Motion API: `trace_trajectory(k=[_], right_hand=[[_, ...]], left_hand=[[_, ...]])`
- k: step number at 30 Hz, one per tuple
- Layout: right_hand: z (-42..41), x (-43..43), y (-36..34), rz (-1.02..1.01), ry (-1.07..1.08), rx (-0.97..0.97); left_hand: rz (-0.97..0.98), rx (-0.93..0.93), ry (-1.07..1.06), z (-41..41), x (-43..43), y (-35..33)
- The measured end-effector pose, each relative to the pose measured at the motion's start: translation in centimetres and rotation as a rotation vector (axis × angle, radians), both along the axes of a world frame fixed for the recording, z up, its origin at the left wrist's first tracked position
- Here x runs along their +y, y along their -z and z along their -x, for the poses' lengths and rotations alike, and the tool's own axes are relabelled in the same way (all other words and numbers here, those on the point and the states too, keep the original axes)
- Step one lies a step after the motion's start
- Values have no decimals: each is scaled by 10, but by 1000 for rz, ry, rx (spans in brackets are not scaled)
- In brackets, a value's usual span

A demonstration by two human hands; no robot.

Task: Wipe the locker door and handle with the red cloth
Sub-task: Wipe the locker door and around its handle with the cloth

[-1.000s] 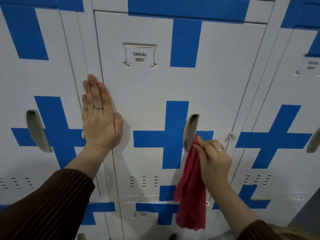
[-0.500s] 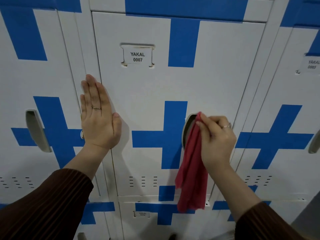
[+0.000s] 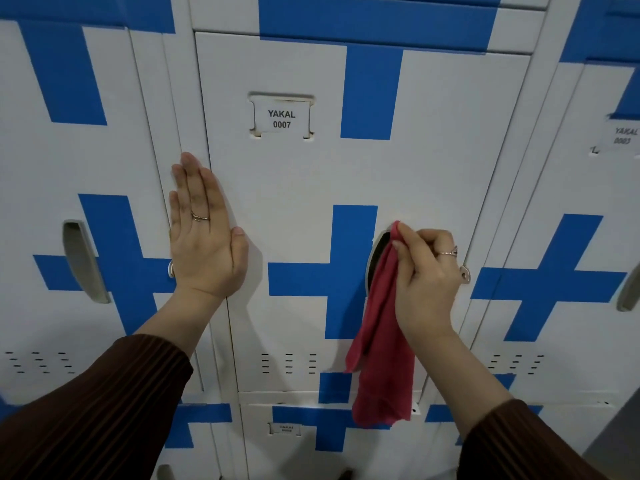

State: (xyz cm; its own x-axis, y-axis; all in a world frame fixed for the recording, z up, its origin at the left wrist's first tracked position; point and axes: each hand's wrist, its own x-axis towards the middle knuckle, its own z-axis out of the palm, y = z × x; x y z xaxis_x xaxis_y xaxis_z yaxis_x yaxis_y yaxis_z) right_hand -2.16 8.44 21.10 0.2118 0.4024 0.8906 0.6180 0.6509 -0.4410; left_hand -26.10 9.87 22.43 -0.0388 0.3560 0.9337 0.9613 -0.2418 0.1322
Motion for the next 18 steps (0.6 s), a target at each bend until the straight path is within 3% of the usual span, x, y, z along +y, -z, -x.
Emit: trace_trajectory(k=[6, 18], right_hand=[[-10, -3, -16, 399, -257, 157], [-5, -9, -21, 409, -255, 252]], left_hand=[[5, -10, 11, -1, 0, -1], [-1, -3, 7, 0, 0, 0]])
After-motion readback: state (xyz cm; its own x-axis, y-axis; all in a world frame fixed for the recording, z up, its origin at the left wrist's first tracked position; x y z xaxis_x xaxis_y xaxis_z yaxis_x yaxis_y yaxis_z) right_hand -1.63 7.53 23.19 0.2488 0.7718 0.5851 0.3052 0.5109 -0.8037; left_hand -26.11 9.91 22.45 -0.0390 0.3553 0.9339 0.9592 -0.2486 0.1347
